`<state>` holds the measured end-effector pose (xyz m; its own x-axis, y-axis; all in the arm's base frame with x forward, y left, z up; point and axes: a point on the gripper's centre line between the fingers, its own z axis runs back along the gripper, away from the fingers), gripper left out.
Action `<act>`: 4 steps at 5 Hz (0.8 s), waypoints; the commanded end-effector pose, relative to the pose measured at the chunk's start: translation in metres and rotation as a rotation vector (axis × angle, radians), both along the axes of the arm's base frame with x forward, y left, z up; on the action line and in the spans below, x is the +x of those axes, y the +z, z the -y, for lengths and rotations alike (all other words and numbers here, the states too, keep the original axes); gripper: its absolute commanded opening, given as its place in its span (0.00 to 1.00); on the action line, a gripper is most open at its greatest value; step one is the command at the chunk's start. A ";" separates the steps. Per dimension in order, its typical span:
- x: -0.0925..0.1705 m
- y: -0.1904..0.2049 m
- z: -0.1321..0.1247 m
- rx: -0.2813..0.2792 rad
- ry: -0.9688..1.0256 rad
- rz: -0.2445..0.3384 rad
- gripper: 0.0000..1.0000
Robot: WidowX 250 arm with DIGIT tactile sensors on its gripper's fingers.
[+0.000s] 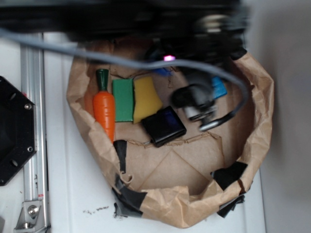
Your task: Grab the blue block.
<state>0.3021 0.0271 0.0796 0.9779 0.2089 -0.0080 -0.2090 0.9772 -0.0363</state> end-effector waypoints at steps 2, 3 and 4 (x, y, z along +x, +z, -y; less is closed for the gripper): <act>0.012 -0.097 0.040 -0.001 -0.097 -0.163 1.00; 0.002 -0.098 0.041 0.024 -0.086 -0.161 0.00; -0.011 -0.061 0.038 0.062 -0.145 -0.084 0.00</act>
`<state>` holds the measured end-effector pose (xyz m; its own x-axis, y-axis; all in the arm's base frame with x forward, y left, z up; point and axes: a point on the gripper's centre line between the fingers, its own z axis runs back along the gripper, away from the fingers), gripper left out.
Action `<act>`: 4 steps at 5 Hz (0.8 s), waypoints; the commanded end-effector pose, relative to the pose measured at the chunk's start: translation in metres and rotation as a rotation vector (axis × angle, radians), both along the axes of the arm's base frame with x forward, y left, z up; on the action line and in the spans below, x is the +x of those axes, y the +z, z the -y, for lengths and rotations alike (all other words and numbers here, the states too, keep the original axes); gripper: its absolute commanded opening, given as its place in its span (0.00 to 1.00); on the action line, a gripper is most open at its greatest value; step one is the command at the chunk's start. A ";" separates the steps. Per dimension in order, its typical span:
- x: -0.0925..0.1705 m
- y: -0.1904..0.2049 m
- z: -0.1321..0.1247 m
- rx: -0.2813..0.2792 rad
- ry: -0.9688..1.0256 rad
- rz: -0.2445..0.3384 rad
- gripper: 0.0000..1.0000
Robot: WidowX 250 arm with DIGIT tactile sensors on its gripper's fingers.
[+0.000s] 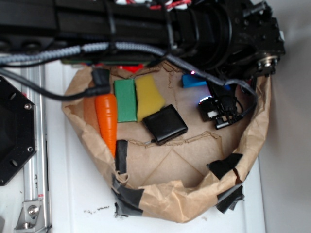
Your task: Grab the blue block.
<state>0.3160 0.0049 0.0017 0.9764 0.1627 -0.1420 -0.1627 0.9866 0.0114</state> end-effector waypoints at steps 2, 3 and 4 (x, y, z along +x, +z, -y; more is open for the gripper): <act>-0.054 0.112 0.004 0.061 -0.196 0.249 0.00; -0.060 0.153 0.003 0.054 -0.191 0.273 0.00; -0.061 0.166 -0.013 0.011 -0.117 0.304 0.71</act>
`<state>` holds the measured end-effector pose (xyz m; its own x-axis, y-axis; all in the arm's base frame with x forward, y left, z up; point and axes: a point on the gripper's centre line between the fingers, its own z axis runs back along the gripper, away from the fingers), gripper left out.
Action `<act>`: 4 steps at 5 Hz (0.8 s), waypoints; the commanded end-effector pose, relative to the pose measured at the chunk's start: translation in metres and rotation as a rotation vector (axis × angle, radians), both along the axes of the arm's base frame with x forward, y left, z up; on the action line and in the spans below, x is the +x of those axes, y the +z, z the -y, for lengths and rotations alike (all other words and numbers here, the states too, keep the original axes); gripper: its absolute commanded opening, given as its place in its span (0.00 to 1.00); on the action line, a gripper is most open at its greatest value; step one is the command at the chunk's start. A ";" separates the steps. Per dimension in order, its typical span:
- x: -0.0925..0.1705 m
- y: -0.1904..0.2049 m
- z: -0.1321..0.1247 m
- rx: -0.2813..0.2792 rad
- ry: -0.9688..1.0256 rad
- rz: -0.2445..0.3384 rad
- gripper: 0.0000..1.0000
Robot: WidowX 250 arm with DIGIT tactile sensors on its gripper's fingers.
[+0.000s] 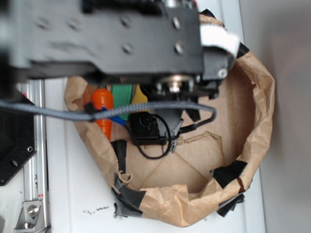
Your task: Grab the blue block.
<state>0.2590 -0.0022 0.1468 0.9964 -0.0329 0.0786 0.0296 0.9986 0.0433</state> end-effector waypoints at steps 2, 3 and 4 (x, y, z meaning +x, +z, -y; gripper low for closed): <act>0.028 -0.049 -0.011 -0.014 0.231 0.085 1.00; 0.048 -0.074 -0.018 -0.031 0.315 0.067 1.00; 0.058 -0.086 -0.024 -0.037 0.325 0.053 1.00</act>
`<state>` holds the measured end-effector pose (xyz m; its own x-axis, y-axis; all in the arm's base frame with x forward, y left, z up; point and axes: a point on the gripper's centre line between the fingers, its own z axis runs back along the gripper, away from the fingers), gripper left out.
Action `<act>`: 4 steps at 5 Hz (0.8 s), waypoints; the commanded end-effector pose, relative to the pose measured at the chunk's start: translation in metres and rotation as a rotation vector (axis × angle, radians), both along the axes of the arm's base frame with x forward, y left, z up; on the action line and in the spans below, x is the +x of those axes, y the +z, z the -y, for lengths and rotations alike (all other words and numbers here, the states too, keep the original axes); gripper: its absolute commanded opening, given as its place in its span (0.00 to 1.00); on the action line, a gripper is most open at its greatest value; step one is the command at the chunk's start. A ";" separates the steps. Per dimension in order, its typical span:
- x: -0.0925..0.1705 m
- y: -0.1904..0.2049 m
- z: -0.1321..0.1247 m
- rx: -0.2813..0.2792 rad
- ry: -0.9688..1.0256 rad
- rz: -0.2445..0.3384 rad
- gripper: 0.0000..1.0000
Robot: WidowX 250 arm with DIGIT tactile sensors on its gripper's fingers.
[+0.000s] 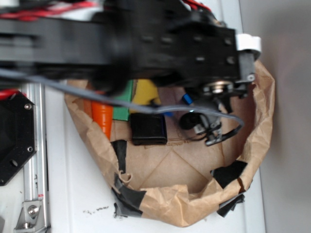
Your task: Grab the blue block.
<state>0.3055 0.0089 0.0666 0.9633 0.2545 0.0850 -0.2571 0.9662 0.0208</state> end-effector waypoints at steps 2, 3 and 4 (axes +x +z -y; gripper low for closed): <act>0.018 -0.027 -0.018 0.014 -0.025 -0.066 0.00; 0.015 -0.026 -0.020 -0.007 -0.013 -0.072 0.00; 0.010 -0.007 -0.019 -0.016 -0.028 -0.042 0.00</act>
